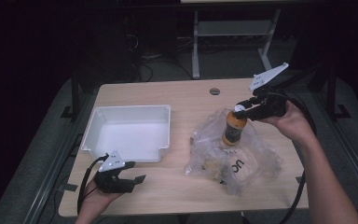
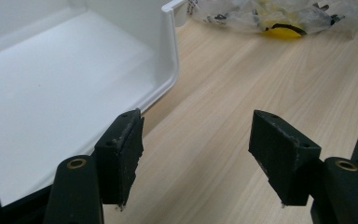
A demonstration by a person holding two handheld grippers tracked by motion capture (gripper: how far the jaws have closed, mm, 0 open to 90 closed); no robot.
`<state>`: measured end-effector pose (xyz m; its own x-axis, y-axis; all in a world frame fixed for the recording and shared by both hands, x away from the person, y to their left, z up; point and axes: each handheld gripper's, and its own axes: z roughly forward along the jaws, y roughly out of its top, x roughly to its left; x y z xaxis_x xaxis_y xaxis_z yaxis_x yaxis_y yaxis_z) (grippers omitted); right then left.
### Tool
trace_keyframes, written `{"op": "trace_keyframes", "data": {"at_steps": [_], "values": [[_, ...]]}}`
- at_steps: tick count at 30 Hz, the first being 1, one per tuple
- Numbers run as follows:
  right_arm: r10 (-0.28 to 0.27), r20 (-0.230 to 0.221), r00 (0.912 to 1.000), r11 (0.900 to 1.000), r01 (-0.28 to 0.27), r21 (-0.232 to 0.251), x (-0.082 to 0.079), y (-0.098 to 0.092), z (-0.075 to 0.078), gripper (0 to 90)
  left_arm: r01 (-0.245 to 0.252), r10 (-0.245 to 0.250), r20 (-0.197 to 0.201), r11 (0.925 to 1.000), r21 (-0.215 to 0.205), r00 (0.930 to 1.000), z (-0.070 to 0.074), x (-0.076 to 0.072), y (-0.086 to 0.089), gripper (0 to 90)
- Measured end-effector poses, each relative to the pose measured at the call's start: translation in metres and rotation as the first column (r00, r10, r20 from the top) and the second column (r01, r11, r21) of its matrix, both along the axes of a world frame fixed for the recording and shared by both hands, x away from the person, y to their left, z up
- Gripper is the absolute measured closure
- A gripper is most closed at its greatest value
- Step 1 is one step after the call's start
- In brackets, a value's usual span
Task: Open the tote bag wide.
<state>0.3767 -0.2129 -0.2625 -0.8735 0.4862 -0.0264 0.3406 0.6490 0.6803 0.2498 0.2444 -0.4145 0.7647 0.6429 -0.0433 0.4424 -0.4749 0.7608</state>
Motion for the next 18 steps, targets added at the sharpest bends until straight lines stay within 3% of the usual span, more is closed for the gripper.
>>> {"op": "trace_keyframes", "data": {"at_steps": [18], "values": [[0.020, 0.027, 0.9995, 1.000, -0.020, 0.003, -0.003, 0.017, 0.042, 59.1, -0.005, 0.005, -0.008, 1.0000, -0.002, 1.0000, -0.002, 0.000, 0.001, 33.9]]}}
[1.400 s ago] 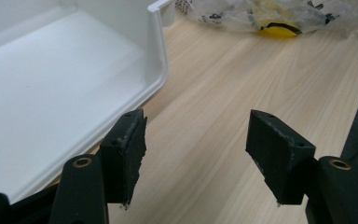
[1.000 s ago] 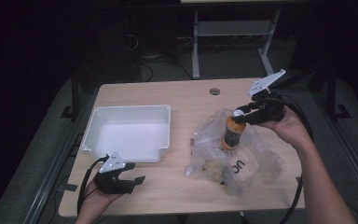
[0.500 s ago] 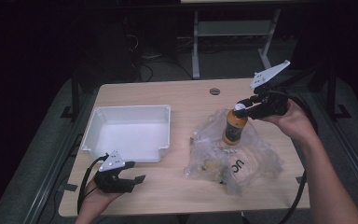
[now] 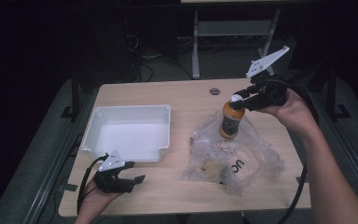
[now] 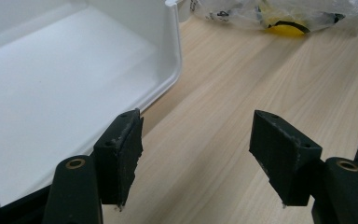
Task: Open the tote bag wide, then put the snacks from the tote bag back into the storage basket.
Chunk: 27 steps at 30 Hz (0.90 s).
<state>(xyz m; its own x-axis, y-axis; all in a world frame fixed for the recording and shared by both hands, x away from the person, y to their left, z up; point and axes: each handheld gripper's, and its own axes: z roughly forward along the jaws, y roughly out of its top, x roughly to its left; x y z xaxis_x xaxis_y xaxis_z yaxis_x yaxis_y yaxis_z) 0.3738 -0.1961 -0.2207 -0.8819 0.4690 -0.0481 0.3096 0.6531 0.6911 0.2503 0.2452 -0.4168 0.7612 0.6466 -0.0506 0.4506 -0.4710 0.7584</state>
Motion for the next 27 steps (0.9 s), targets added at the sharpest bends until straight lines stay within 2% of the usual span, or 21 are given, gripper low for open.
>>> {"op": "trace_keyframes", "data": {"at_steps": [3, 8, 12, 18, 27], "values": [[0.016, 0.000, 0.9999, 1.000, -0.016, 0.004, 0.000, 0.008, 0.006, 59.1, 0.000, 0.000, -0.002, 1.0000, 0.000, 1.0000, 0.000, 0.001, 0.000, 33.9], [0.034, 0.026, 0.9991, 0.999, -0.033, -0.003, 0.002, 0.027, 0.016, 59.1, 0.001, -0.001, -0.003, 1.0000, 0.005, 1.0000, 0.000, 0.002, 0.001, 33.9], [0.062, 0.009, 0.9980, 0.998, -0.062, 0.014, 0.005, 0.042, 0.021, 59.1, -0.004, 0.004, -0.005, 1.0000, -0.003, 1.0000, 0.000, 0.001, 0.001, 33.9], [0.111, 0.006, 0.9938, 0.994, -0.111, 0.008, 0.007, 0.068, 0.023, 59.1, 0.010, -0.010, -0.005, 0.9997, 0.021, 0.9999, 0.000, 0.003, 0.003, 33.9], [0.171, 0.019, 0.9852, 0.985, -0.171, 0.016, 0.007, 0.099, 0.024, 59.1, -0.001, 0.001, -0.001, 0.9998, 0.019, 1.0000, -0.001, 0.003, 0.004, 33.9]]}}
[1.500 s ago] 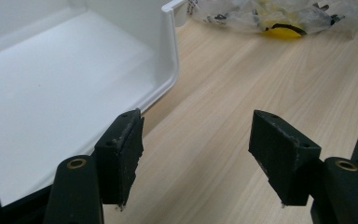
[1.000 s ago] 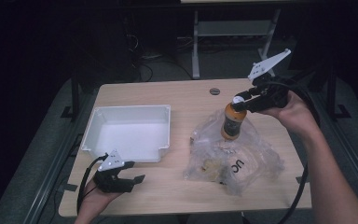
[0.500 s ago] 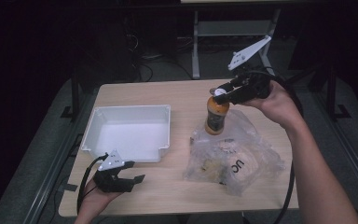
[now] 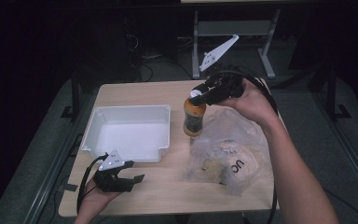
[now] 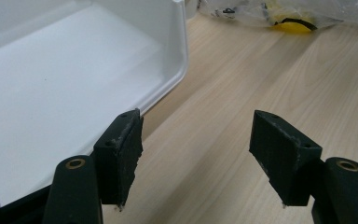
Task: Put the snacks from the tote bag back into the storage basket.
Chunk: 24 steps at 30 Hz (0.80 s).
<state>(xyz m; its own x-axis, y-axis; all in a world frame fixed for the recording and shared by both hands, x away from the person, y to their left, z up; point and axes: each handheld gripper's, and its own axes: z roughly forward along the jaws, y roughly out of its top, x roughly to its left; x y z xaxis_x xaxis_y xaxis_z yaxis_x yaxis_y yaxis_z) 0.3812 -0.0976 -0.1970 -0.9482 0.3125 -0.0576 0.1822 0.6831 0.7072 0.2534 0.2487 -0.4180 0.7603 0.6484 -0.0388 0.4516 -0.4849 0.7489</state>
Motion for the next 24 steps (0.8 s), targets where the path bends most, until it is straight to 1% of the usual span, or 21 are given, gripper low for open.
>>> {"op": "trace_keyframes", "data": {"at_steps": [2, 7, 8, 10, 12, 14, 15, 16, 17, 18, 20, 21, 24], "values": [[0.011, -0.005, 0.9999, 1.000, -0.011, 0.001, 0.000, 0.005, 0.000, 59.1, 0.002, -0.002, 0.001, 1.0000, 0.003, 1.0000, 0.000, 0.000, 0.001, 33.9], [0.044, 0.001, 0.9990, 0.999, -0.044, -0.010, 0.001, 0.022, -0.001, 59.1, -0.003, 0.003, 0.003, 1.0000, -0.005, 1.0000, 0.000, 0.000, 0.001, 33.8], [0.053, -0.004, 0.9986, 0.999, -0.053, -0.005, 0.002, 0.024, -0.001, 59.1, -0.004, 0.004, 0.001, 1.0000, -0.005, 1.0000, 0.000, 0.000, 0.002, 33.9], [0.063, -0.001, 0.9980, 0.998, -0.063, -0.012, 0.002, 0.030, -0.002, 59.1, -0.009, 0.009, -0.003, 0.9999, -0.005, 1.0000, 0.000, -0.001, 0.002, 33.8], [0.078, -0.005, 0.9970, 0.997, -0.078, -0.009, 0.003, 0.037, -0.003, 59.1, -0.022, 0.022, -0.002, 0.9995, -0.021, 0.9998, -0.001, -0.002, 0.002, 33.8], [0.093, -0.004, 0.9957, 0.996, -0.093, -0.011, 0.003, 0.045, -0.004, 59.1, -0.029, 0.029, 0.001, 0.9993, -0.023, 0.9996, -0.001, -0.002, 0.003, 33.8], [0.102, 0.001, 0.9948, 0.995, -0.102, -0.009, 0.004, 0.048, -0.006, 59.1, -0.026, 0.026, -0.001, 0.9996, -0.015, 0.9997, -0.001, -0.002, 0.004, 33.9], [0.107, -0.003, 0.9943, 0.994, -0.107, -0.006, 0.003, 0.051, -0.006, 59.1, -0.033, 0.033, 0.002, 0.9991, -0.027, 0.9994, -0.001, -0.002, 0.004, 33.9], [0.117, 0.002, 0.9931, 0.993, -0.117, -0.008, 0.004, 0.055, -0.007, 59.1, -0.035, 0.035, 0.000, 0.9990, -0.026, 0.9994, -0.001, -0.003, 0.005, 33.8], [0.123, -0.004, 0.9924, 0.992, -0.123, -0.007, 0.004, 0.058, -0.008, 59.0, -0.043, 0.043, -0.006, 0.9986, -0.030, 0.9991, -0.001, -0.003, 0.005, 33.9], [0.133, -0.007, 0.9911, 0.991, -0.133, -0.006, 0.005, 0.063, -0.011, 59.1, -0.041, 0.041, -0.006, 0.9988, -0.025, 0.9991, -0.001, -0.002, 0.006, 33.9], [0.138, -0.008, 0.9904, 0.990, -0.138, -0.007, 0.006, 0.066, -0.012, 59.1, -0.047, 0.046, -0.007, 0.9984, -0.033, 0.9989, -0.002, -0.002, 0.005, 33.9], [0.143, 0.007, 0.9896, 0.990, -0.143, -0.007, 0.005, 0.073, -0.014, 59.1, -0.041, 0.041, -0.008, 0.9990, -0.018, 0.9991, -0.002, -0.002, 0.004, 33.9]]}}
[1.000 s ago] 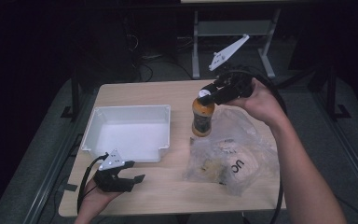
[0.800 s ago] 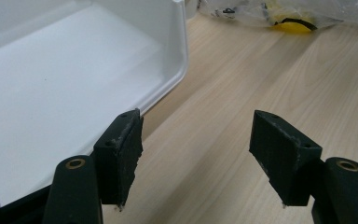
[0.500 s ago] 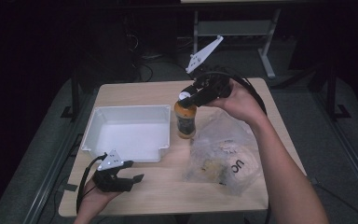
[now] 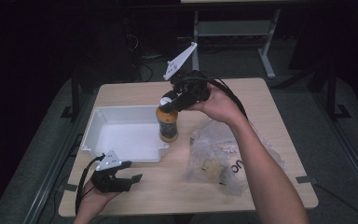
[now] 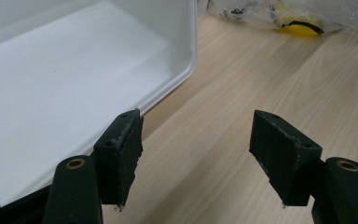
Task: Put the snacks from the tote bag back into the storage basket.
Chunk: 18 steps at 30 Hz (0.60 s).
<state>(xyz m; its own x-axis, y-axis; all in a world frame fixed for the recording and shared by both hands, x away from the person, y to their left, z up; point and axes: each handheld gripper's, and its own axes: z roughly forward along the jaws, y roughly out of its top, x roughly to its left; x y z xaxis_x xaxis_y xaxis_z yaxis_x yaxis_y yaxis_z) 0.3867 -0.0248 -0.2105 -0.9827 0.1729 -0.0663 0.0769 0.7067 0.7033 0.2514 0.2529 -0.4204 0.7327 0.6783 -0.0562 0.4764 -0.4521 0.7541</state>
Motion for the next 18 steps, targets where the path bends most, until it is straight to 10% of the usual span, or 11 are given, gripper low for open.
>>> {"op": "trace_keyframes", "data": {"at_steps": [18], "values": [[0.028, -0.019, 0.9994, 0.999, -0.029, -0.019, 0.012, 0.032, -0.008, 59.1, 0.007, -0.007, 0.001, 0.9998, -0.016, 1.0000, 0.000, 0.000, 0.002, 33.8]]}}
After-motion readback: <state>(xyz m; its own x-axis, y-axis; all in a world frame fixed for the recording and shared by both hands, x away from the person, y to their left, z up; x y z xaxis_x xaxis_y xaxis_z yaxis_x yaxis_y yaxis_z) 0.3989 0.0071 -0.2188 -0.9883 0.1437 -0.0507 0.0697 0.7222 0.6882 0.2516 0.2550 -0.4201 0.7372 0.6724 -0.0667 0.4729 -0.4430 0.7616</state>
